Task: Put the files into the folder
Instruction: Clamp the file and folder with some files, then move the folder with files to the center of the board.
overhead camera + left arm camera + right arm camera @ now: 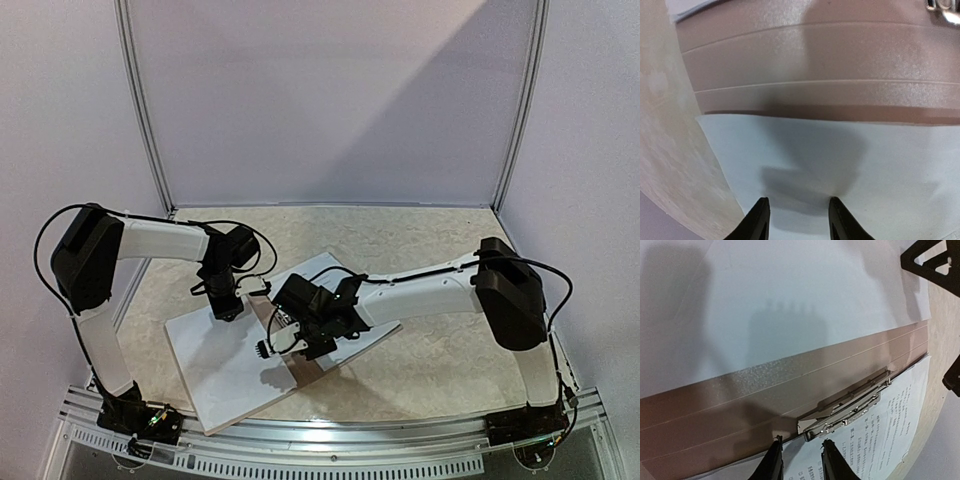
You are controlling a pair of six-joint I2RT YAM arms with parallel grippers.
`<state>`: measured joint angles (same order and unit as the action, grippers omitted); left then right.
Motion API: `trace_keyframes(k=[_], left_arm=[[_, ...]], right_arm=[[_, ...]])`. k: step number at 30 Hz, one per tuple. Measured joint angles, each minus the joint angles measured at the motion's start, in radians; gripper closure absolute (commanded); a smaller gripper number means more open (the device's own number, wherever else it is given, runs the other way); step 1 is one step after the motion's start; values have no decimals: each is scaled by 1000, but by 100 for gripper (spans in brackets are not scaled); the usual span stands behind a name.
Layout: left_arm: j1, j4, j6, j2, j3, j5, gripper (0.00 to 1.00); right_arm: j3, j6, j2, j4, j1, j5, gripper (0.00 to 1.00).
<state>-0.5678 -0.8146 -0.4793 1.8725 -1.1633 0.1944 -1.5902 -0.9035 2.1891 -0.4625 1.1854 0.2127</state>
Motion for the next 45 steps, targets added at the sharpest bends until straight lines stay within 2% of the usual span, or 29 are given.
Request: trace_keyframes(k=[6, 8, 12, 18, 23, 29, 32, 36, 41, 45], left_arm=[[0, 0, 0, 0, 0, 0, 58], [0, 0, -1, 0, 0, 0, 56], [2, -4, -8, 2, -7, -3, 46], [49, -91, -27, 37, -89, -137, 34], [102, -190, -39, 27, -237, -258, 26], [117, -272, -41, -108, -299, -296, 21], [145, -289, -42, -228, -237, -267, 15], [199, -316, -51, -398, -64, -178, 8], [247, -364, -82, -555, 164, -63, 8], [272, -396, -109, -631, 290, 10, 8]], right_arm=[[1, 64, -55, 8, 0, -10, 60], [1, 92, -82, 16, 0, -21, 53], [0, 194, -132, 38, 0, -38, 45], [-2, 508, -174, 30, -5, -32, 39], [-36, 823, -195, -28, -22, -1, 36], [-177, 1103, -133, -153, -35, 67, 32], [-251, 1182, -53, -196, -35, 78, 29], [-323, 1235, 72, -251, -35, 80, 28], [-388, 1257, 203, -301, -35, 85, 30], [-422, 1267, 222, -309, -35, 108, 32]])
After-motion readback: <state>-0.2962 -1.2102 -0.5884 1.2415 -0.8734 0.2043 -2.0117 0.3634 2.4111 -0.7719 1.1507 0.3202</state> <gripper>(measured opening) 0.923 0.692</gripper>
